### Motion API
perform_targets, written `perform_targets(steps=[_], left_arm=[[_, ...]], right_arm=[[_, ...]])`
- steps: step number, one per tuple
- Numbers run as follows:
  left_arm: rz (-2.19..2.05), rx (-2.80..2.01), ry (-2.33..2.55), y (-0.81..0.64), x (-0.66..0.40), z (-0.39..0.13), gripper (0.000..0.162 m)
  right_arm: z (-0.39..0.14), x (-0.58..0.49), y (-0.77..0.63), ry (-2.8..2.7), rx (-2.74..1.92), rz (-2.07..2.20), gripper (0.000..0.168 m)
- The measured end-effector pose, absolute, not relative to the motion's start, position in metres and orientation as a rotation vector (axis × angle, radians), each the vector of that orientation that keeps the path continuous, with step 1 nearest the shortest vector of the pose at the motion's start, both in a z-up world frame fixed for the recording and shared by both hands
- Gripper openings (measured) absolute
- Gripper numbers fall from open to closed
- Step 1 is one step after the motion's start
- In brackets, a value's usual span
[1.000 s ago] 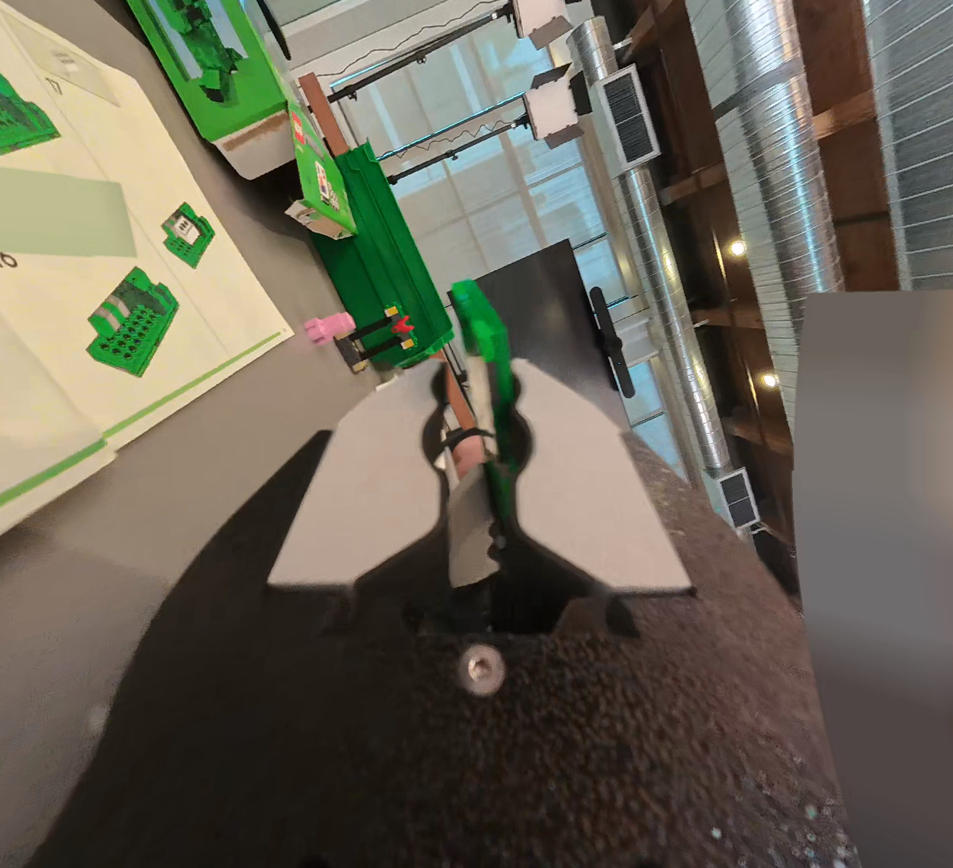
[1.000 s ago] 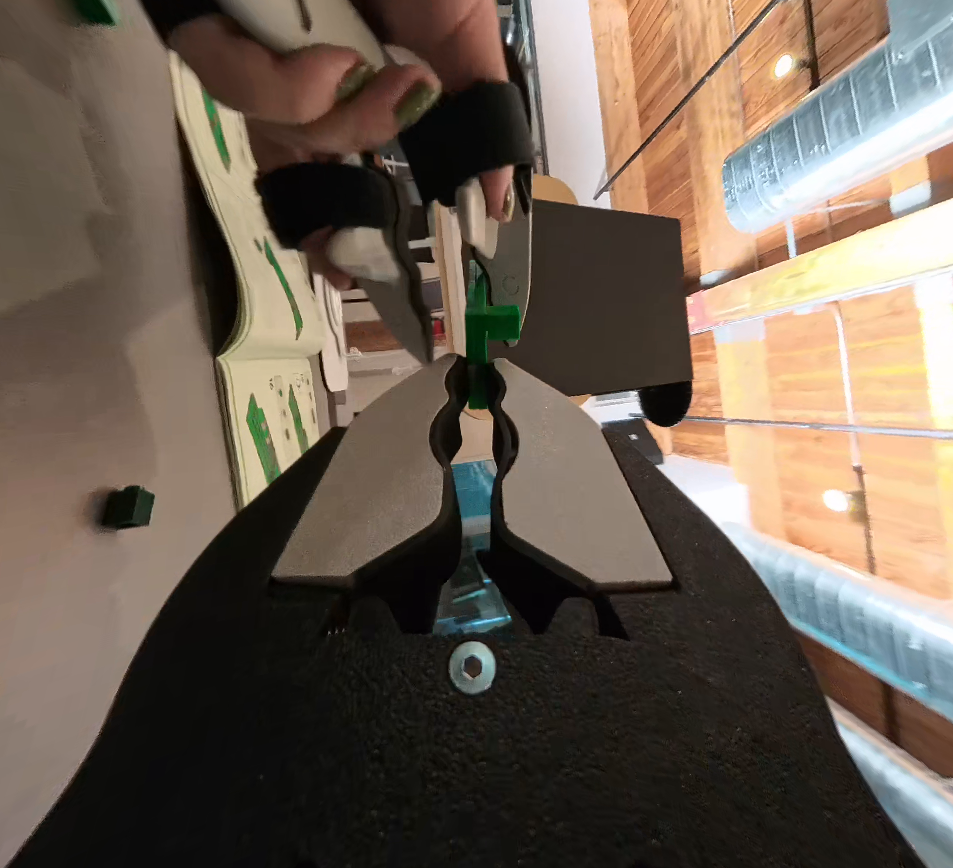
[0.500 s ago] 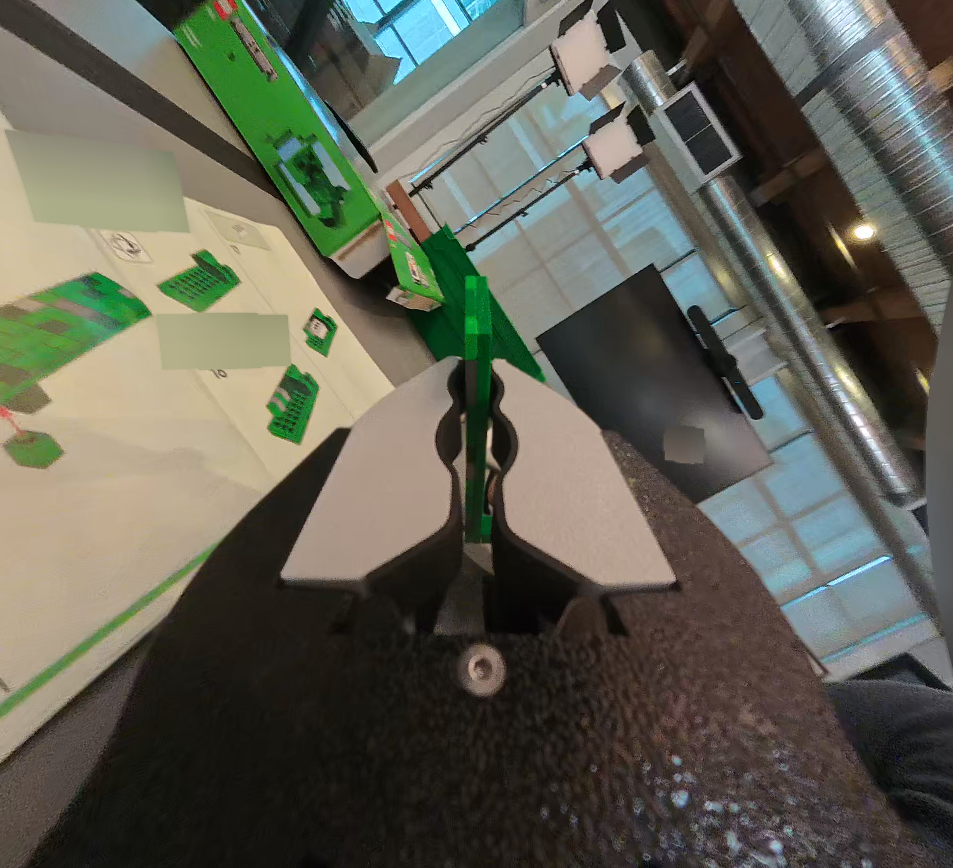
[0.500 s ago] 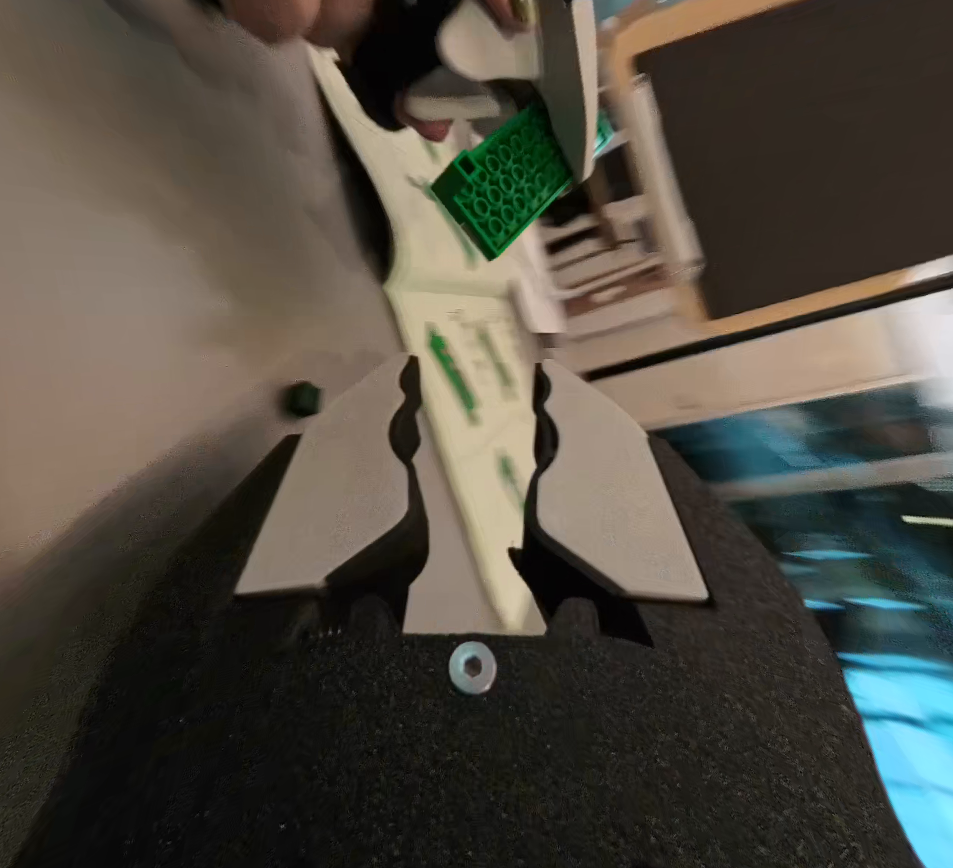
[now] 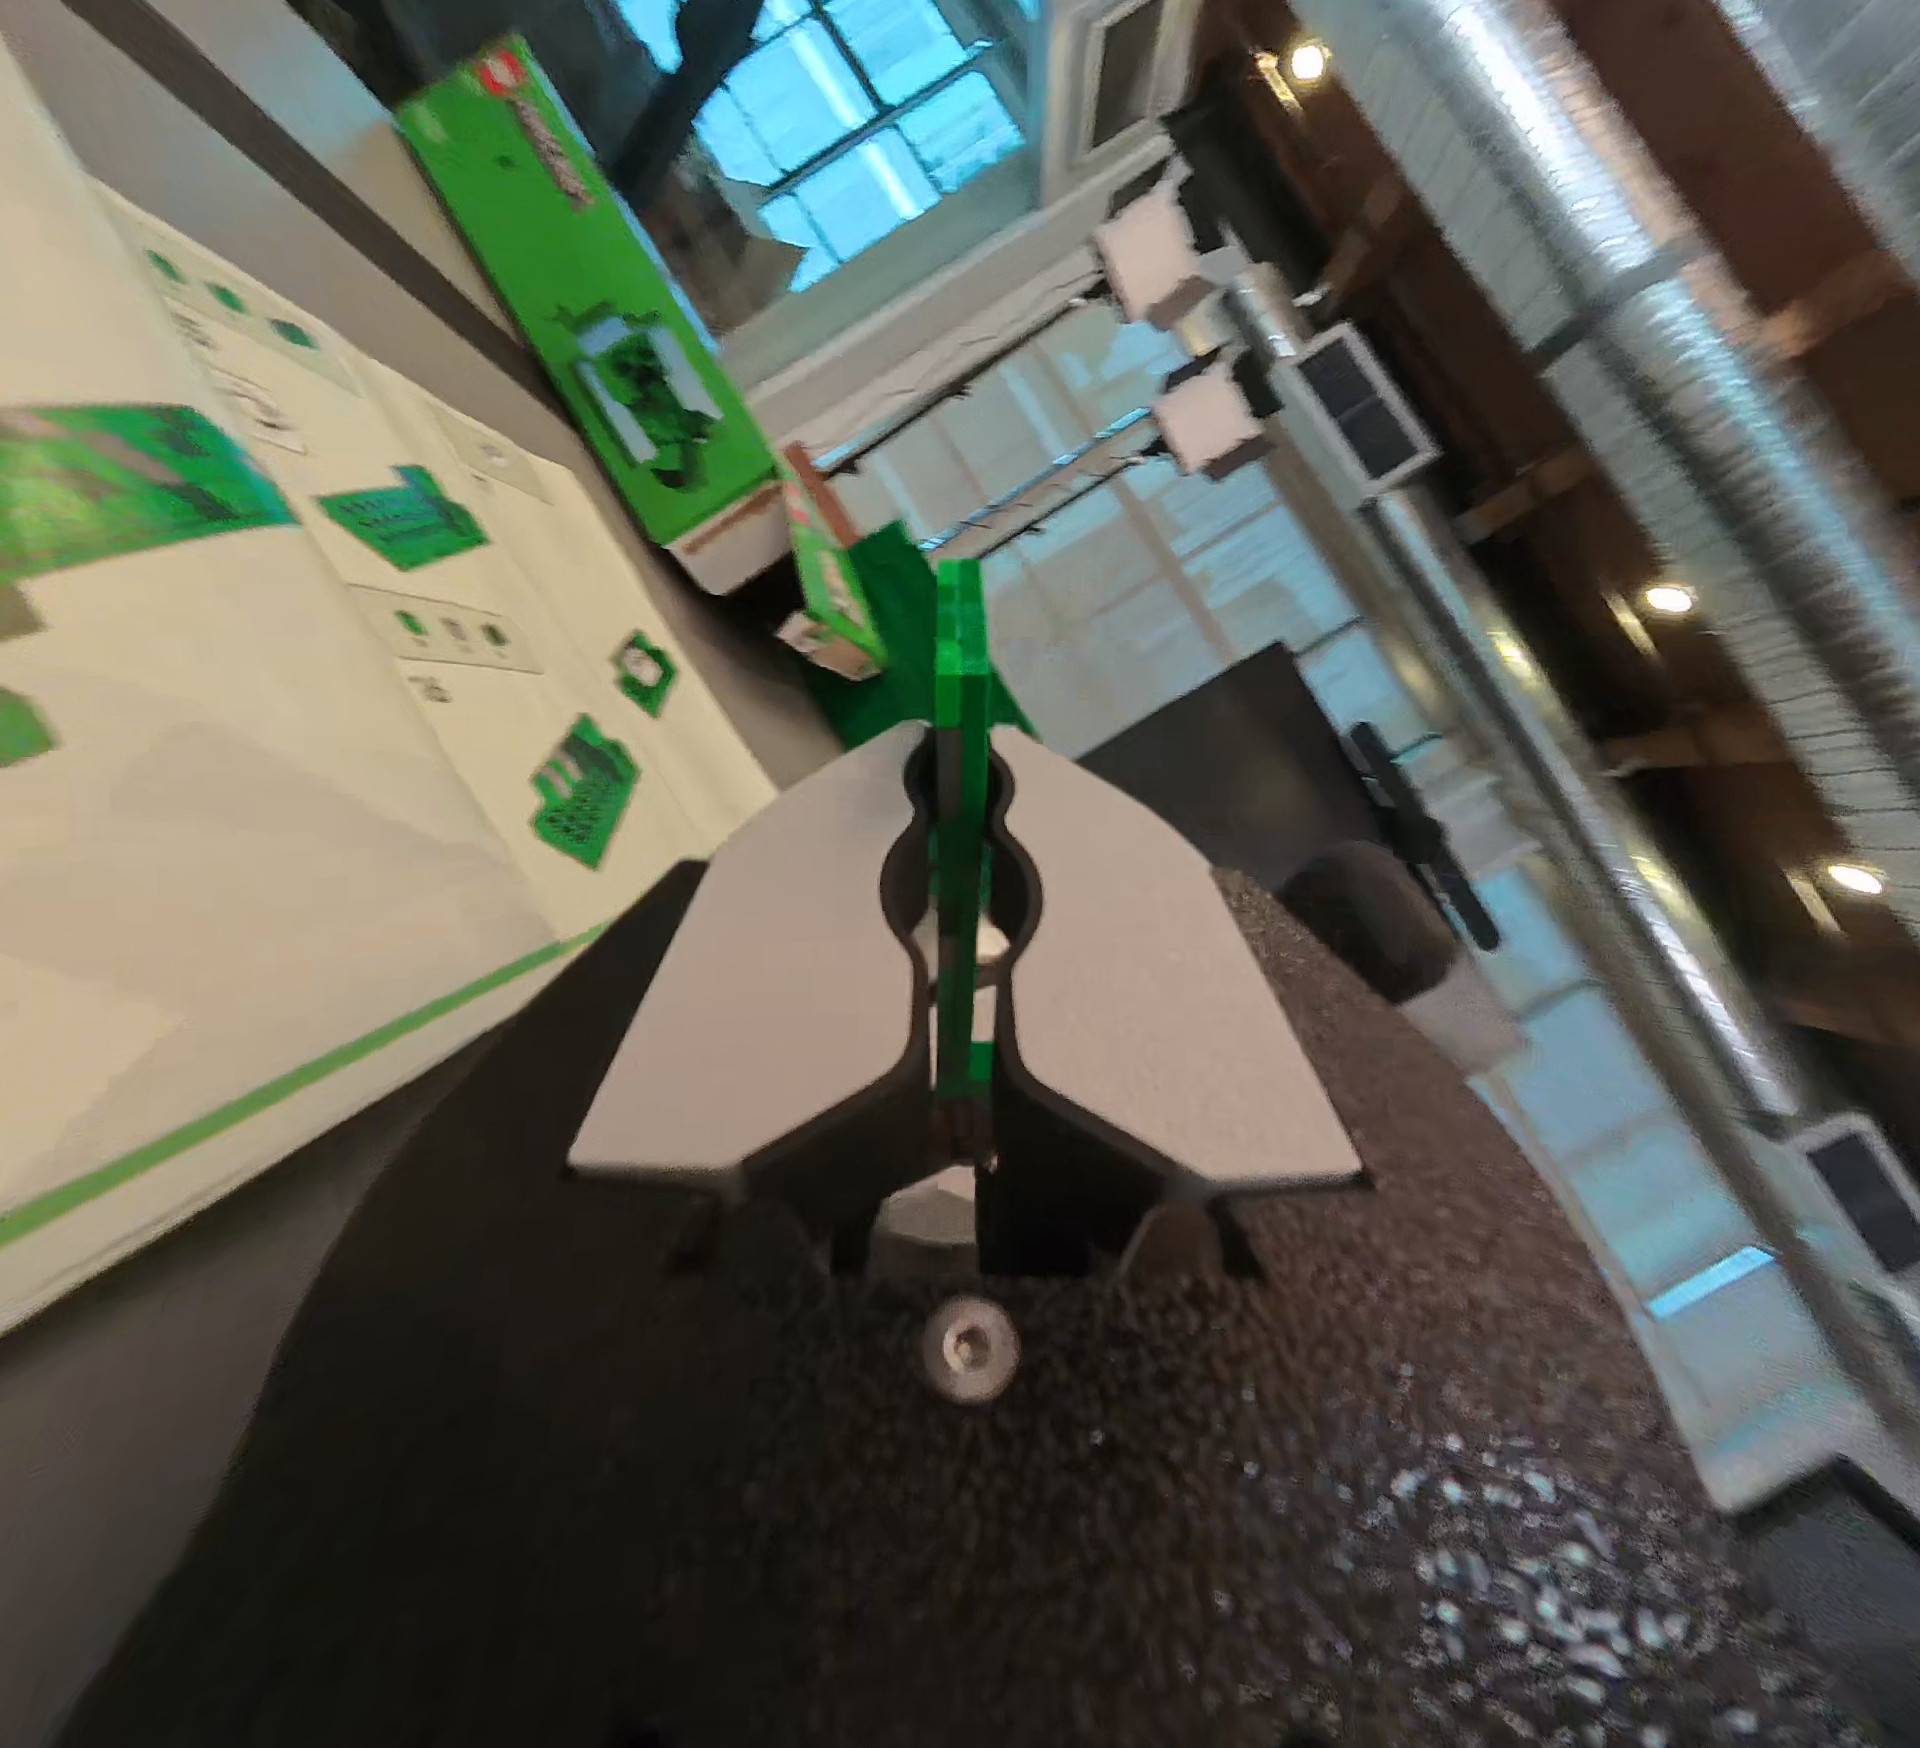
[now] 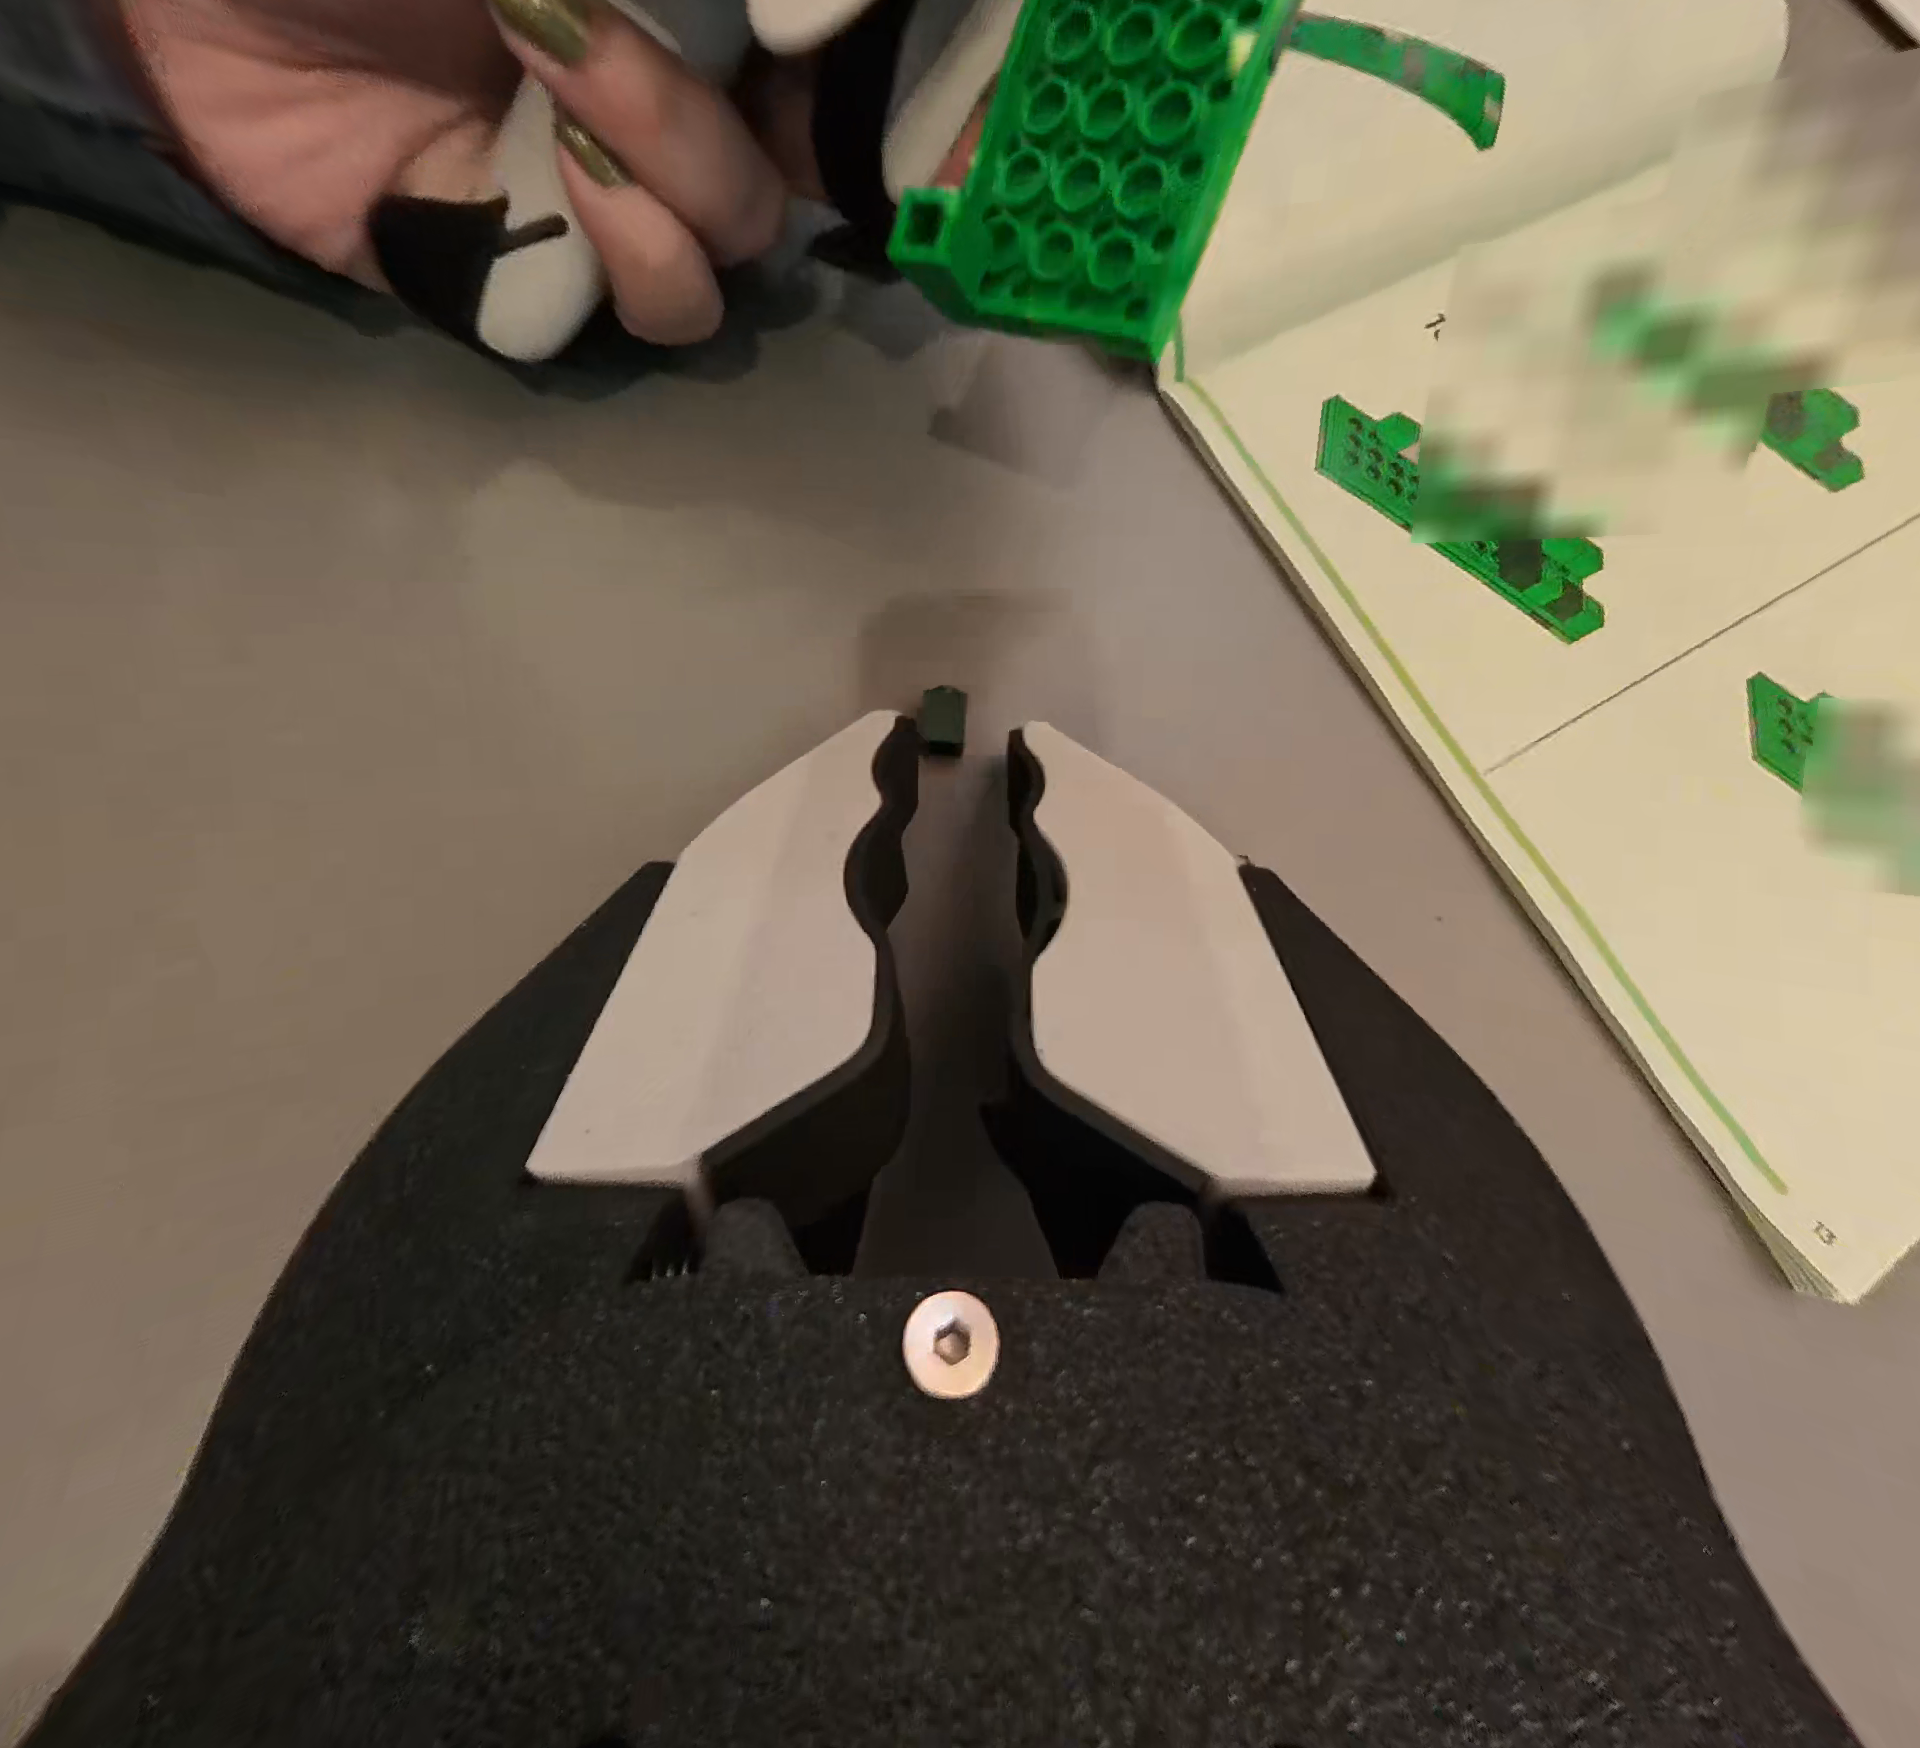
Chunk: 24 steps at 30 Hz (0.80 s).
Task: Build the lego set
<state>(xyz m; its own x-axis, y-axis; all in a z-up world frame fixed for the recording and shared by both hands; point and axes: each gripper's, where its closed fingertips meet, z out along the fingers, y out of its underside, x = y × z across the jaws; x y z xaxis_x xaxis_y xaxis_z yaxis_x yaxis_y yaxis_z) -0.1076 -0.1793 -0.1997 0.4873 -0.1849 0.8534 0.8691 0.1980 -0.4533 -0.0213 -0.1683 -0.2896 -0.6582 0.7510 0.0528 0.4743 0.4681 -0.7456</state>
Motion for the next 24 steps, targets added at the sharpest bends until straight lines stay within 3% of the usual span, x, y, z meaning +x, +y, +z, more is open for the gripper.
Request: perform_targets(steps=[16, 24], left_arm=[[-0.842, -1.248, -0.889, -0.172, -0.114, -0.224, 0.006], [-0.471, -1.490, -0.570, -0.169, -0.097, -0.213, 0.006]], right_arm=[[-0.292, -0.022, -0.171, -2.352, -1.079, 1.016, 0.008], [-0.270, -0.035, -0.153, -2.031, -1.352, 1.024, 0.008]])
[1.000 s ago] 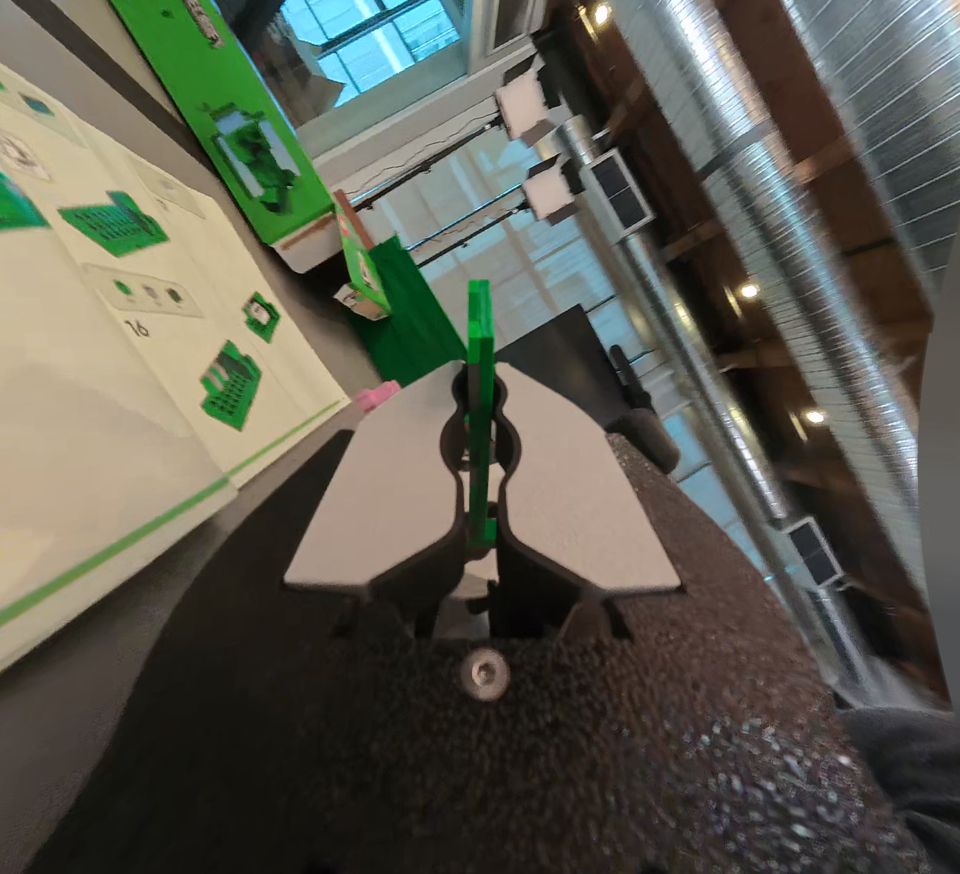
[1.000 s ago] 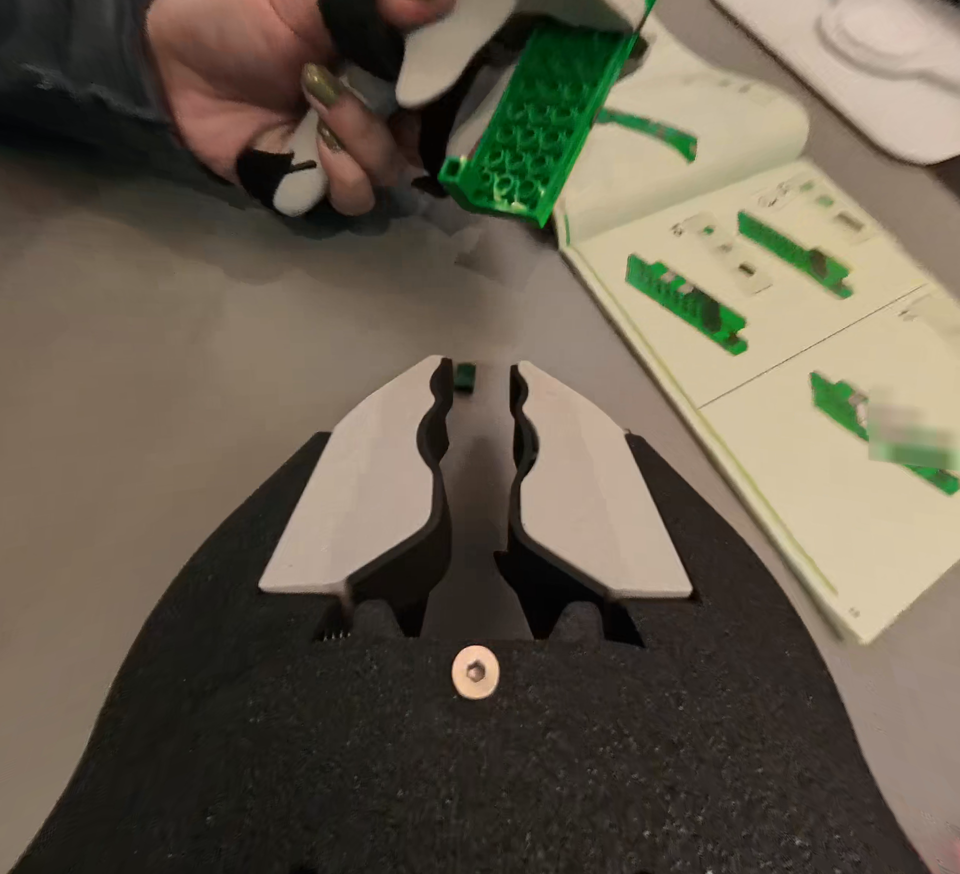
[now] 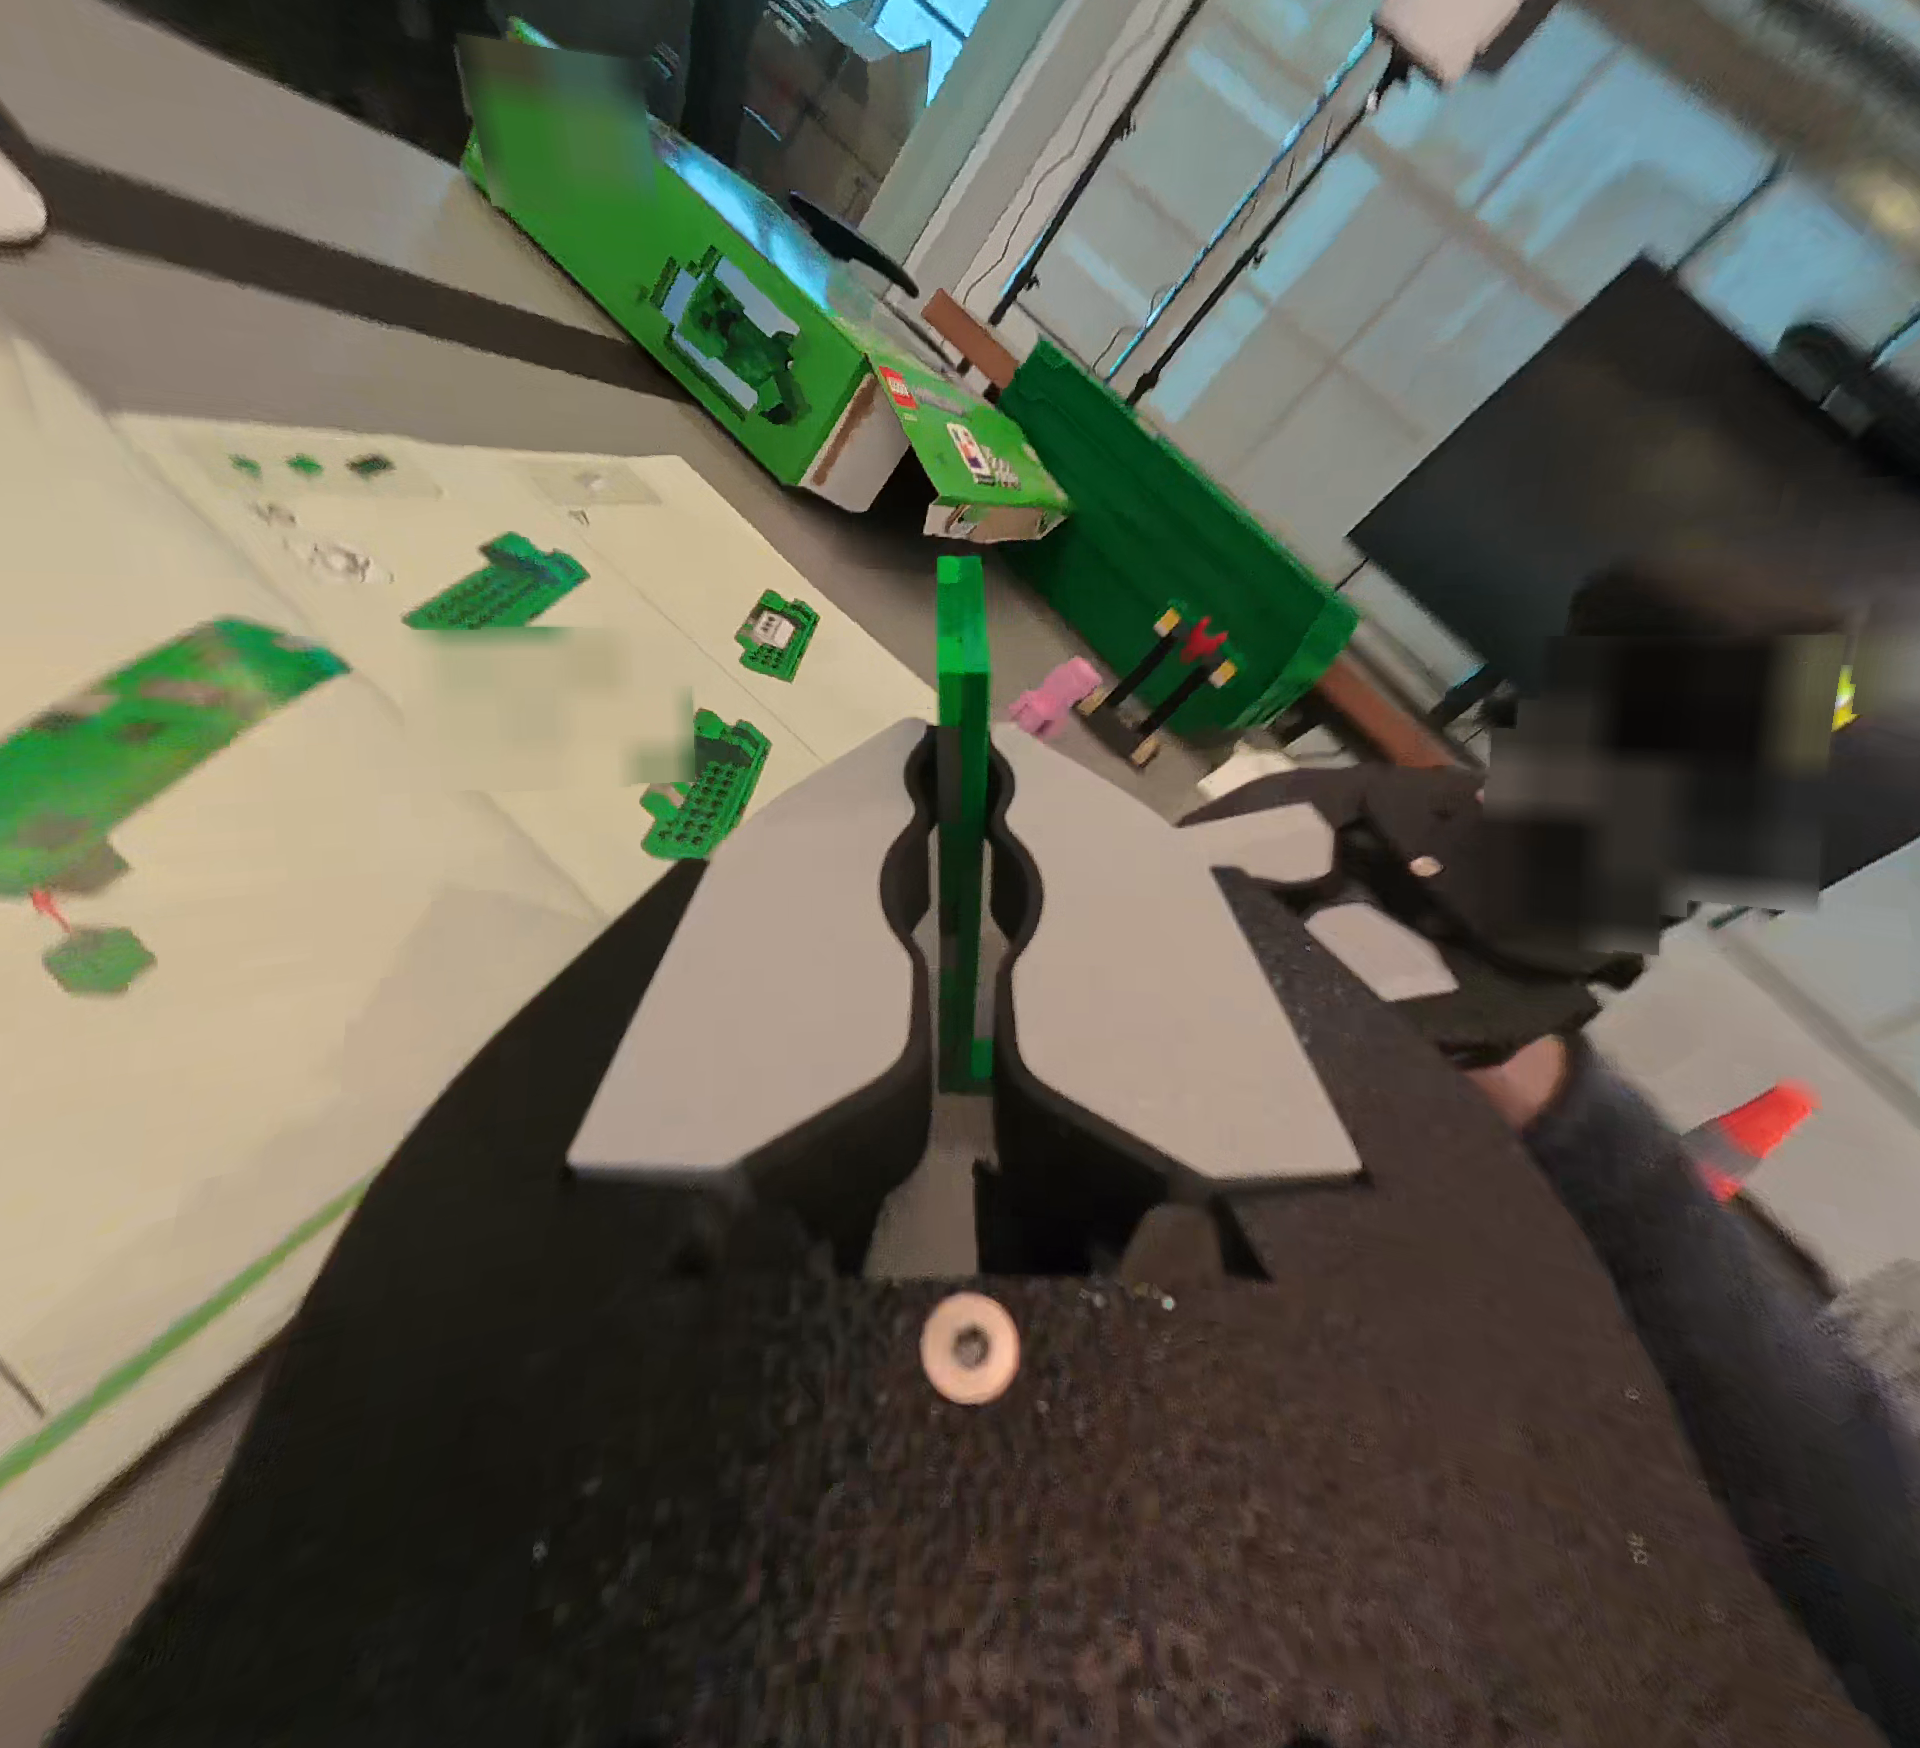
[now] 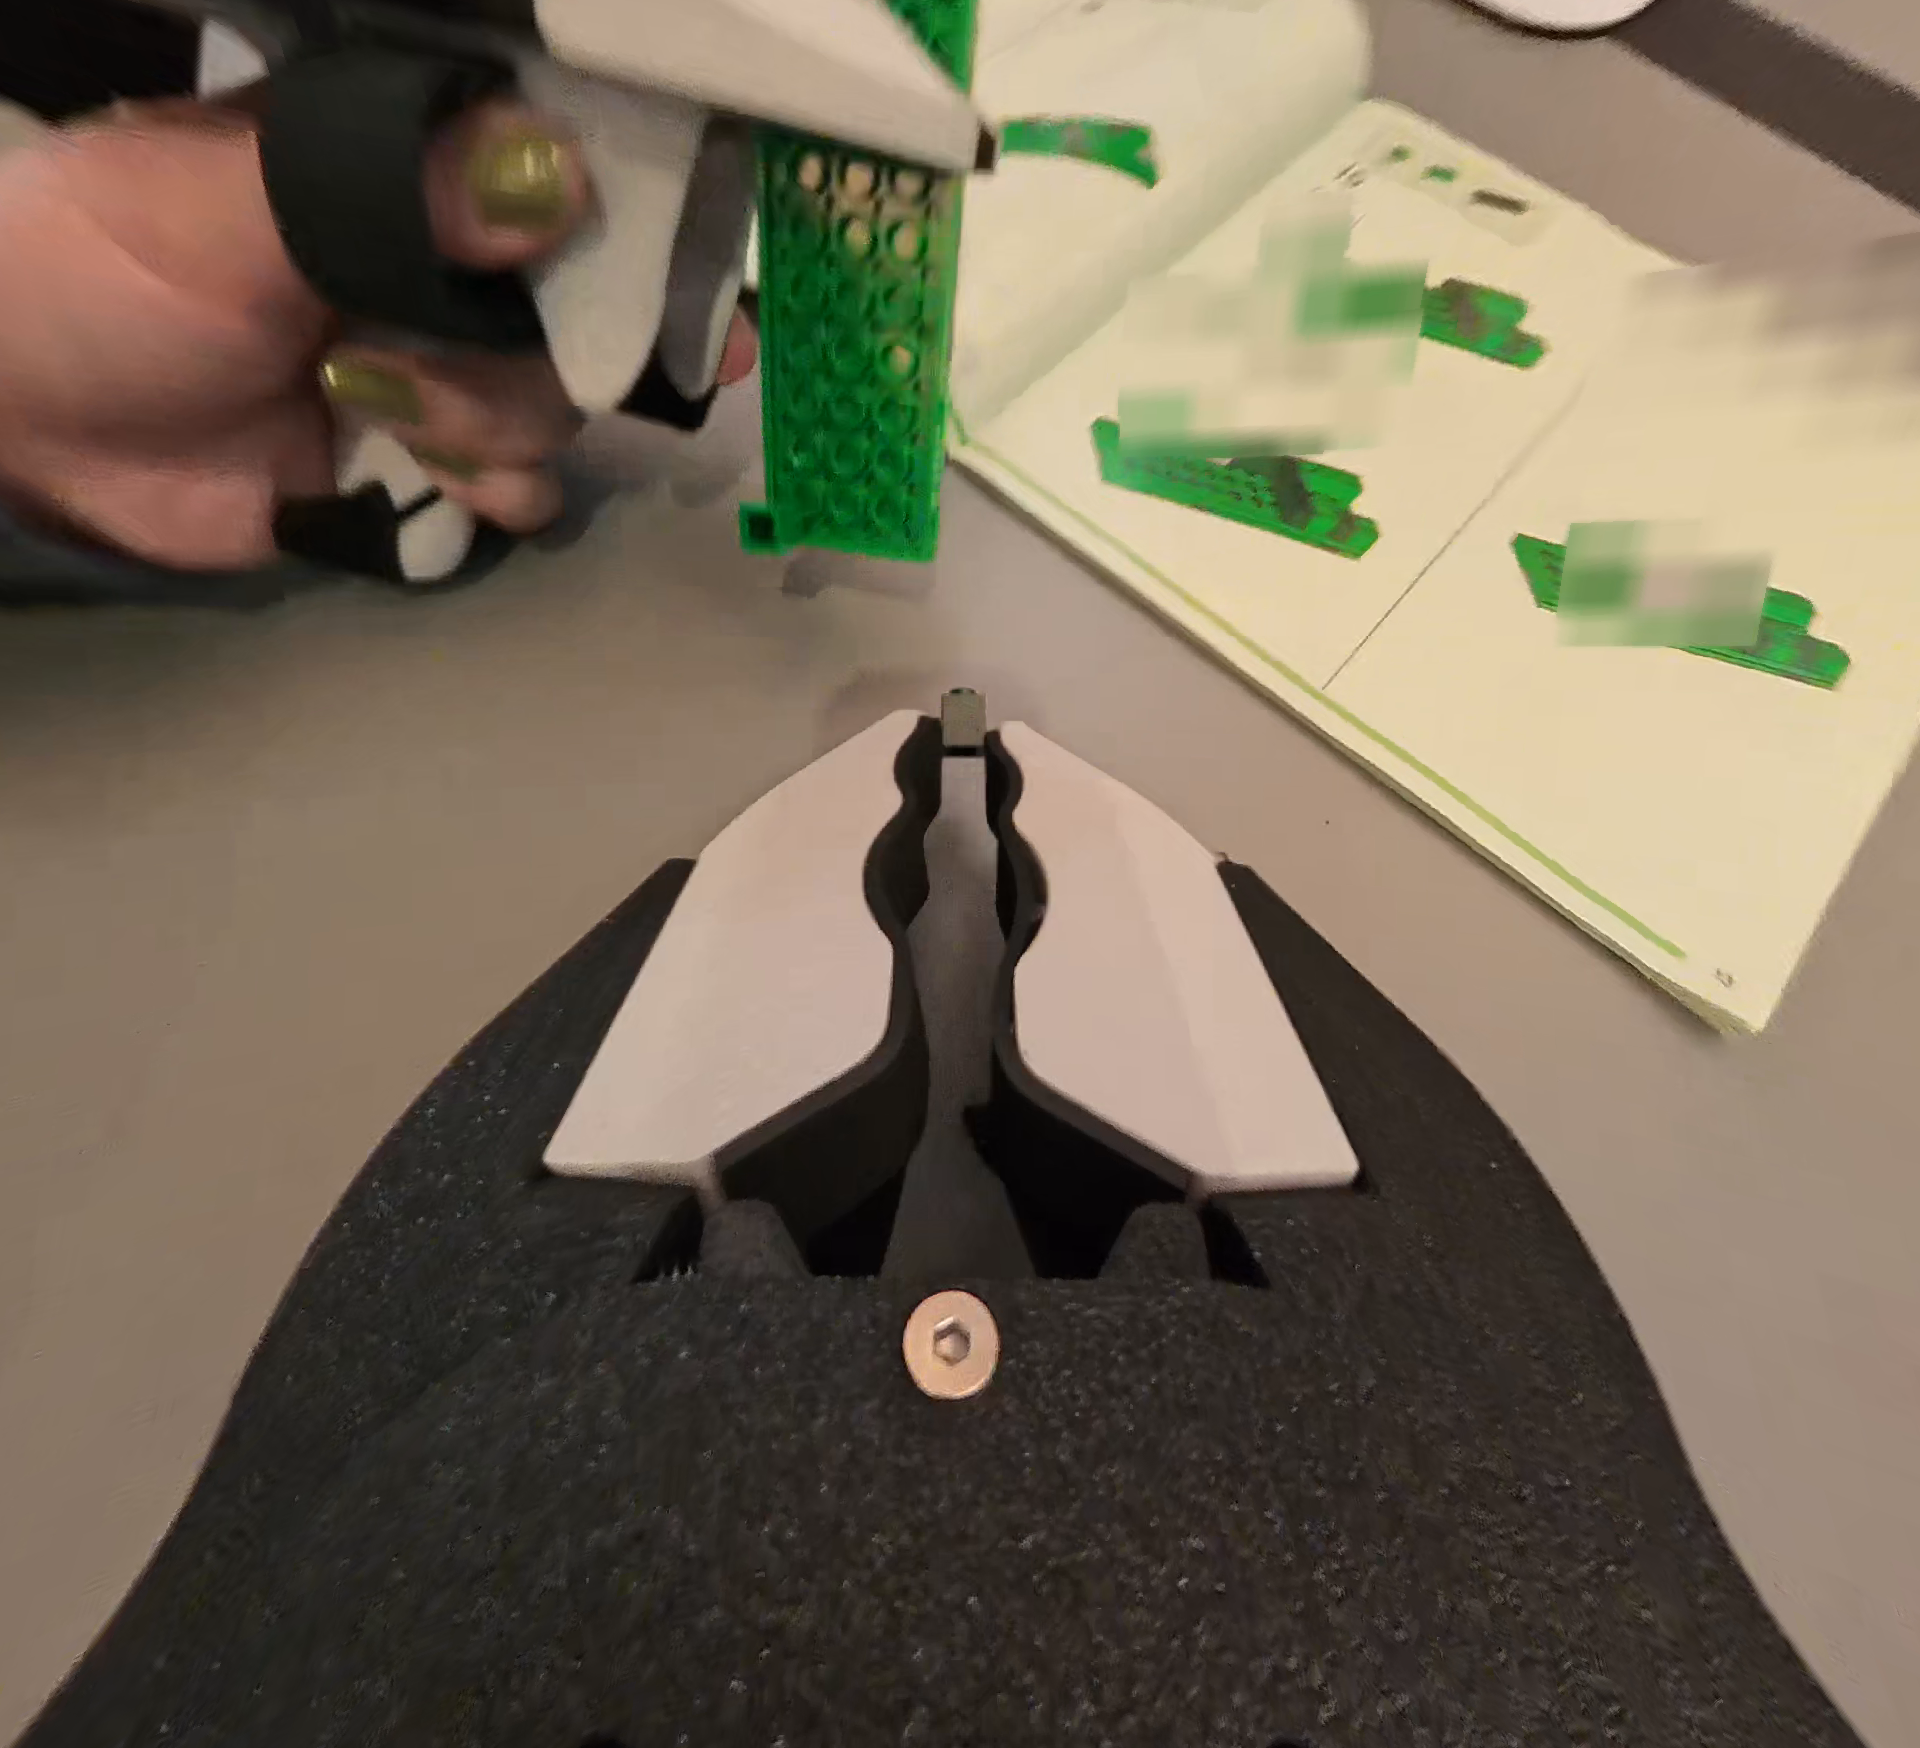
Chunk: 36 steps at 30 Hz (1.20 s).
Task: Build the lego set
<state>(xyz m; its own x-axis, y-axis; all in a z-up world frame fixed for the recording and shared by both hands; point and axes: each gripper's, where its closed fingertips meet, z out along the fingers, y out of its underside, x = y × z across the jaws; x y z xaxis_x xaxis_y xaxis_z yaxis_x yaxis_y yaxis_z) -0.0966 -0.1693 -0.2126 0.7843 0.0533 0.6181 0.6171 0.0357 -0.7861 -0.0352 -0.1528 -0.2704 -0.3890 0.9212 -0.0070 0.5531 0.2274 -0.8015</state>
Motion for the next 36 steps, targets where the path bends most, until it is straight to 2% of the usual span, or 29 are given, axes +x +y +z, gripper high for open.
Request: perform_targets(steps=[6, 12, 36], left_arm=[[-0.319, -1.536, -0.308, -0.168, -0.087, -0.201, 0.006], [-0.290, -1.496, -0.147, -0.170, -0.071, -0.191, 0.006], [-0.221, -1.517, -0.041, -0.168, -0.057, -0.191, 0.006]], right_arm=[[-0.262, -0.035, -0.174, -1.771, -1.589, 1.023, 0.008], [-0.246, -0.035, -0.186, -1.587, -1.622, 0.977, 0.008], [-0.245, -0.046, -0.196, -1.655, -1.684, 0.721, 0.008]])
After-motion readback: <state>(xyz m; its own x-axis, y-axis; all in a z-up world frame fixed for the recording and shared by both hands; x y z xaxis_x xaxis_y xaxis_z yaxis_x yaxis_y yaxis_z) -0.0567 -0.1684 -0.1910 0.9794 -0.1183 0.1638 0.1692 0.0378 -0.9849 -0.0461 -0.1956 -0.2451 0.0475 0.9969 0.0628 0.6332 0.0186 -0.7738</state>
